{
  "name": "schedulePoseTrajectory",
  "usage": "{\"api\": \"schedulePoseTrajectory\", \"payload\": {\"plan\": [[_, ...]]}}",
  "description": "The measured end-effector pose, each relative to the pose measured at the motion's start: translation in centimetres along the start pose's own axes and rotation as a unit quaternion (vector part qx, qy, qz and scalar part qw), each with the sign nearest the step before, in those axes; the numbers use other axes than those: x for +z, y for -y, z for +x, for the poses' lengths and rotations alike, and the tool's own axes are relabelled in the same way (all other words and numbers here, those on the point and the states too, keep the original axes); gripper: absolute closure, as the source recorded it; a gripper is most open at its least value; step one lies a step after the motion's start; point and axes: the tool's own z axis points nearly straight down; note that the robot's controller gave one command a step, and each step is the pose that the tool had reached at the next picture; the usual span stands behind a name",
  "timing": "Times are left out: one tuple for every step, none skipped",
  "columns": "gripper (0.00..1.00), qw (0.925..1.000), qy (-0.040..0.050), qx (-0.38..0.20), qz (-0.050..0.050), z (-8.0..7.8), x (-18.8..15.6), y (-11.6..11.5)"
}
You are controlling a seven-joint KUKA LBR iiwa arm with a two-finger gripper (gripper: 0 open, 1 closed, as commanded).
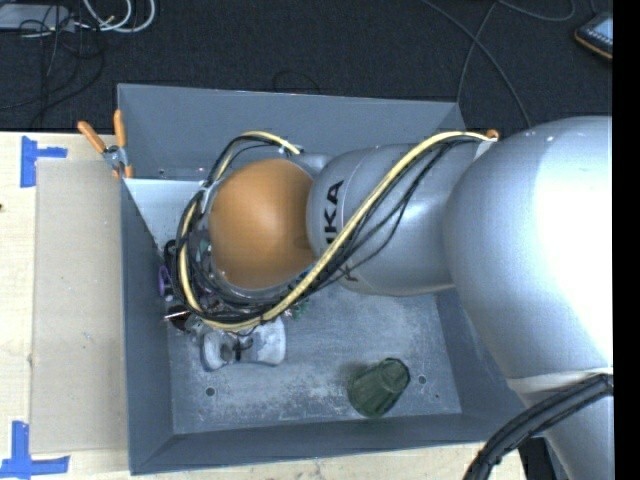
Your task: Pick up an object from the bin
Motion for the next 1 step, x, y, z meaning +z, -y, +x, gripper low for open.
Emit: {"api": "schedulePoseTrajectory", "payload": {"plan": [[1.0, 1.0, 0.0, 0.002, -0.001, 0.03, -0.37, 0.0]]}}
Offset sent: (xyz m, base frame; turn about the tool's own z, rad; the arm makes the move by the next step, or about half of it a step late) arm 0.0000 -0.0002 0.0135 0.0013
